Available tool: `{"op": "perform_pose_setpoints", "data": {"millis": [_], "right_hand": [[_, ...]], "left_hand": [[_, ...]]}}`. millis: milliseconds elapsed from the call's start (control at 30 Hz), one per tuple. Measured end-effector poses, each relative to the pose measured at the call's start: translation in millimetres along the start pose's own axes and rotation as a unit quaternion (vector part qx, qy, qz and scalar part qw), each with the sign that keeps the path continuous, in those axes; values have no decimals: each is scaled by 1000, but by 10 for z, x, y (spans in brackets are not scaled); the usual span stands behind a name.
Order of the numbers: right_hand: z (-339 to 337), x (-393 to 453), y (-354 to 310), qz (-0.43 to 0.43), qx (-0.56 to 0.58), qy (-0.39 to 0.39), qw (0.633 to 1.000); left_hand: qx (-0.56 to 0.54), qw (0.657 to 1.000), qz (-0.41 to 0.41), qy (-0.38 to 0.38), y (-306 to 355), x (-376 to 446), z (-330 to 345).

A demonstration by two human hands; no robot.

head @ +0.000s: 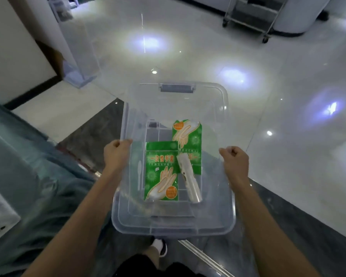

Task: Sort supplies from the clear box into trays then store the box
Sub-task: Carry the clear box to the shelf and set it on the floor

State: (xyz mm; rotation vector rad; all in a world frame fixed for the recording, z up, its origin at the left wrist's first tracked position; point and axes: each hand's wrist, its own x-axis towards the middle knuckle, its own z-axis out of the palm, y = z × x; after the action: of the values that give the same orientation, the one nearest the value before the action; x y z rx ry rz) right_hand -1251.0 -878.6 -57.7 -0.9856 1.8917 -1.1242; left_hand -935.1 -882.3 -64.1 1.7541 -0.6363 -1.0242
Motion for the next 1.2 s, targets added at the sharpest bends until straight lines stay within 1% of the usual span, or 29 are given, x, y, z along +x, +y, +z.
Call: {"op": "perform_pose_setpoints", "data": {"millis": [100,333,467,533,667,833,967,1100,1200], "right_hand": [[-2,489,-92,15,-10,20,1000],[-157,1593,-173,53,8,75,996],[-182,2460,-134,88,35,96,991],[-172,2948,-132,98,41,98,990],[-98,3890,-393,89,30,65,993],[256,4943,-842,62,0,12,998],[762,5701,-1151,43,-33,-40,998],[1457,6498,-1462,13,-77,-93,993],[1971,7019,-1714,2,-99,-110,989]], "left_hand": [[-2,1000,-3,-22,211,387,499],[54,995,2,-85,748,1153,1671],[76,991,6,-113,978,1655,2536],[98,989,3,-114,1088,1891,2938],[105,992,-6,-75,1386,2367,3562],[77,997,-17,-19,1698,2970,3927],[47,997,-51,32,1815,3606,4047],[16,994,-81,72,1918,4361,4180],[-4,992,-95,78,2052,5012,4293]]}}
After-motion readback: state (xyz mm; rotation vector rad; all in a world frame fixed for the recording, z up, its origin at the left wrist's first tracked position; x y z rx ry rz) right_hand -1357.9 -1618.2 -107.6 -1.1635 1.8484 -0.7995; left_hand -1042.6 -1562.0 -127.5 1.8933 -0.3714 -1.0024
